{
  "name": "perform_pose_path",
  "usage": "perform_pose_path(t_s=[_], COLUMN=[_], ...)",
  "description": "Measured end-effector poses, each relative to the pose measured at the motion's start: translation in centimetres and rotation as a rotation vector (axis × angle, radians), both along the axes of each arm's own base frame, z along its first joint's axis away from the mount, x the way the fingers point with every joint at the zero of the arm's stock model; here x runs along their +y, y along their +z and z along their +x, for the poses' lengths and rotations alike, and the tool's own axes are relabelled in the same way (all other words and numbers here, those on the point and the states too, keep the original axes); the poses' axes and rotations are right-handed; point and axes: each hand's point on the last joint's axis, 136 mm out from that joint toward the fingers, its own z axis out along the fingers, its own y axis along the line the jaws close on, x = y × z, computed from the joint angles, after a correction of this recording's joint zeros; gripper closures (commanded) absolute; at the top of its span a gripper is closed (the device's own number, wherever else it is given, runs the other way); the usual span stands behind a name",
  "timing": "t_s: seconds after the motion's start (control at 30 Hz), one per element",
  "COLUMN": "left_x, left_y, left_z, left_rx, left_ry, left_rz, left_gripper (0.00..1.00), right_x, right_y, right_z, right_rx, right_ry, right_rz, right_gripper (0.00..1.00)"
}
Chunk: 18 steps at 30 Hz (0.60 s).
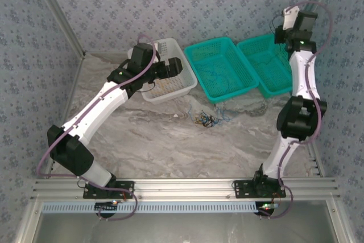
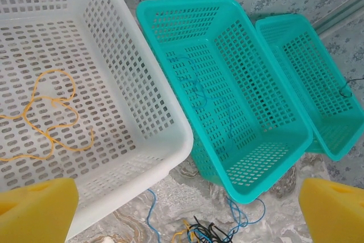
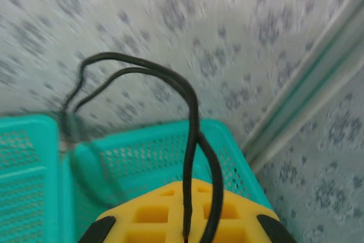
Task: Untangle the cables
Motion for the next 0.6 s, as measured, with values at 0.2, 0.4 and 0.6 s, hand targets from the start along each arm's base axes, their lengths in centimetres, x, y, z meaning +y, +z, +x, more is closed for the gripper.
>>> perform_pose_path(t_s=[0.2,0.4,0.6], left_x=[0.0,-0.2,-0.3], left_y=[-1.0,-1.9,-2.6], left_z=[0.0,0.3,0.5], left_rx=[0.026,0.046,0.061], left_ry=[0.000,0.000,0.002], left_rz=[0.017,0.028,0.034], left_gripper=[0.01,0.00,0.00], right_x=[-2.4,-2.5,-2.8], right_y=[-9.1,-11.1,-11.8], right_z=[1.6,0.9,-0.4], right_rx=[0.192,0.272,0.330], right_ry=[-0.105,-0.123,-0.195], right_rz=[-0.001,0.015,0.069], right_gripper=[0.92,0.20,0.01])
